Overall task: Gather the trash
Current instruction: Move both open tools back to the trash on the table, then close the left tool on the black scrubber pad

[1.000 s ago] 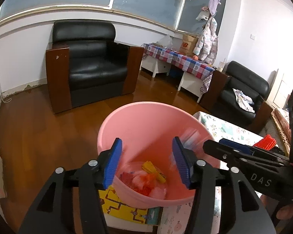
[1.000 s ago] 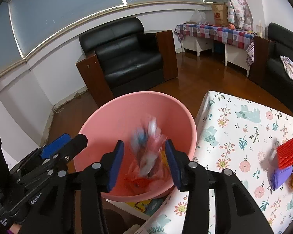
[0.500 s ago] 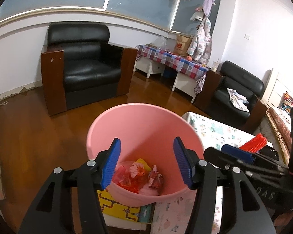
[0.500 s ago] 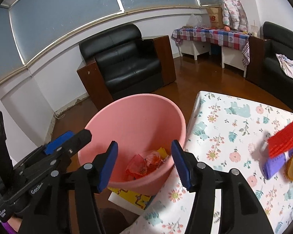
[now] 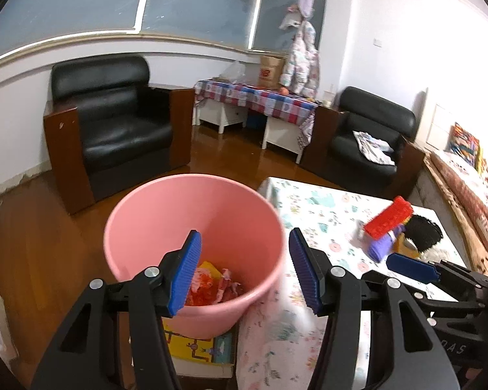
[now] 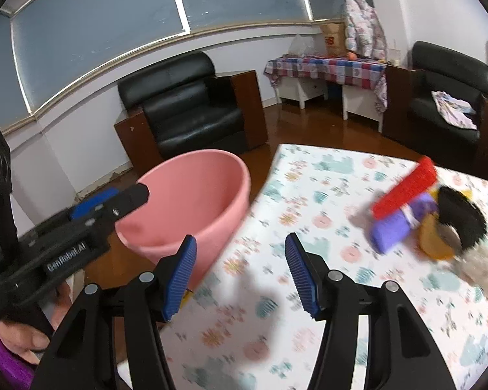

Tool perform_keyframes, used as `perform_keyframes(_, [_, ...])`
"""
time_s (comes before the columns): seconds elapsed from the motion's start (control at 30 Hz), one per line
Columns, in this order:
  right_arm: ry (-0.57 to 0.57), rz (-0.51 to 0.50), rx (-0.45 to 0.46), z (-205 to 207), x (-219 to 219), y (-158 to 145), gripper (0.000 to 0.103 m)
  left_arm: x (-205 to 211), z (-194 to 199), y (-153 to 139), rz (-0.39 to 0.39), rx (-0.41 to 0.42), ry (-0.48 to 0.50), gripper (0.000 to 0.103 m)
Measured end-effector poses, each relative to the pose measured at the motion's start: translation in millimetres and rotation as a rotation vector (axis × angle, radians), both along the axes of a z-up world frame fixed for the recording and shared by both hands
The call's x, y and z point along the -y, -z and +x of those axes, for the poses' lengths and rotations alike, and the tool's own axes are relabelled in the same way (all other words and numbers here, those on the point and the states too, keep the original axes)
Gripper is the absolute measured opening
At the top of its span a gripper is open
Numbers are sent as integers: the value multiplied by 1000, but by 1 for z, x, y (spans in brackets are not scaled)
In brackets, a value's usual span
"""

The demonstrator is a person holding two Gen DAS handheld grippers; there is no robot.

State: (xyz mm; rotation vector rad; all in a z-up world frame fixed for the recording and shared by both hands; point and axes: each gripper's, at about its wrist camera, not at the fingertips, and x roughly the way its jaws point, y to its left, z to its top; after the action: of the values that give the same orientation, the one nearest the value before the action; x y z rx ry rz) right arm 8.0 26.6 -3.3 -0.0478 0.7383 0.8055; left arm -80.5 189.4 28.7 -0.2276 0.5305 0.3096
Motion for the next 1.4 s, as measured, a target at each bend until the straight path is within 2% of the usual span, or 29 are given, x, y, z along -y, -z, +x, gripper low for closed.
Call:
perform_keyframes(0.23, [75,22,-26,0,48,5,56,37,5,-4,33,12,55,56])
perform_keyframes(0.53, [233,88,-63,14,130,9,56,77,15,-13,55,51,135,56])
perform_keyframes(0.77, [398,105,-88,38,200,21,58,111,31,-12,83,50,211,56])
perform_keyframes(0.93, [483,97,-97,61,240,28,63,133,45,-11,70,41,263,56])
perform_keyframes(1.27, [543,104,-135,103,265,44,65,173,74,-13,46,9,355,56])
perform_keyframes(1.4, [544,91,-144,118,263,51,65,184,91,-18,-24,-7,388,56])
